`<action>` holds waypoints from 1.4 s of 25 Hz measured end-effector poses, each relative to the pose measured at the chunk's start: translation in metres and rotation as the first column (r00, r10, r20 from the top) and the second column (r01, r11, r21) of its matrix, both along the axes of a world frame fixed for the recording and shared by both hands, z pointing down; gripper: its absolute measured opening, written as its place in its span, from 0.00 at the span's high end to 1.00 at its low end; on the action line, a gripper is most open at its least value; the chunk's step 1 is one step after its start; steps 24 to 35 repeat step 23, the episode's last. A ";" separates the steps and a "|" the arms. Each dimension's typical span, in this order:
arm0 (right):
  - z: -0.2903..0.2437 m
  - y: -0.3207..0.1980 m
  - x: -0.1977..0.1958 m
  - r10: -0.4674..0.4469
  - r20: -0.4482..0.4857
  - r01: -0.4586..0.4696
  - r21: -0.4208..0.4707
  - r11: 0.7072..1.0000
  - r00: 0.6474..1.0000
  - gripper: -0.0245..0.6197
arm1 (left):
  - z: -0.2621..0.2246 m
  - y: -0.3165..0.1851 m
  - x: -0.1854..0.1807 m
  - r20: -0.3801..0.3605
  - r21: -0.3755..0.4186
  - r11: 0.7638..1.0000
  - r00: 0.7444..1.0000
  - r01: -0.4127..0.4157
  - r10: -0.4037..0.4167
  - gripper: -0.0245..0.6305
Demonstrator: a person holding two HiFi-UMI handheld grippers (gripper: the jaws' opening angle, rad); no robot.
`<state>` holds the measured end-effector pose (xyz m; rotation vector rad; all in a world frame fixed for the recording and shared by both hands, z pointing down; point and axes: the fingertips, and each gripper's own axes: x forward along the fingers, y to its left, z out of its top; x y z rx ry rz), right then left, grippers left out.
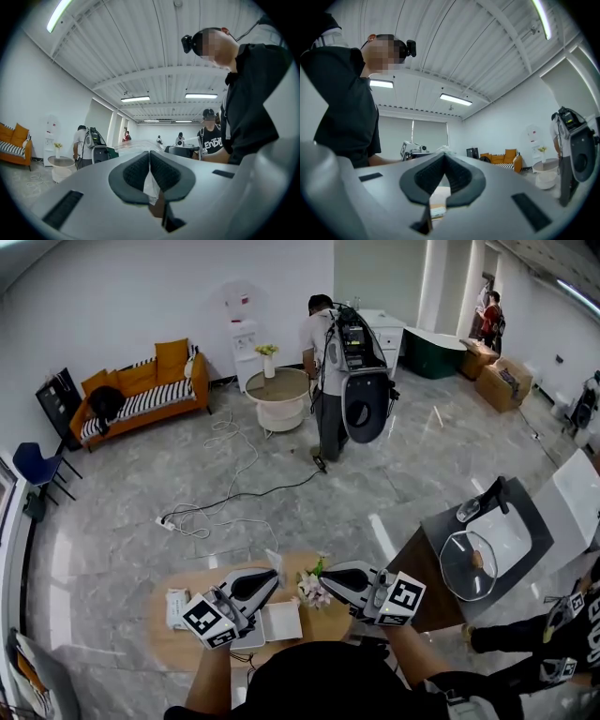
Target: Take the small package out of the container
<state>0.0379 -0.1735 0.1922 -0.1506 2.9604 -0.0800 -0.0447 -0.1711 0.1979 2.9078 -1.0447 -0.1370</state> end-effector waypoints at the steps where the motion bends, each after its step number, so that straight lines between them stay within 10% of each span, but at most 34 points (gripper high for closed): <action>1: -0.001 0.000 0.000 -0.002 0.001 0.002 0.000 1.000 1.000 0.95 | 0.000 0.000 0.001 0.000 -0.002 1.000 1.000 -0.001 0.001 0.93; 35: 0.008 0.012 -0.007 -0.068 -0.022 0.067 -0.018 0.998 0.997 0.94 | 0.002 -0.001 0.004 -0.028 -0.019 1.000 0.999 -0.025 0.025 0.93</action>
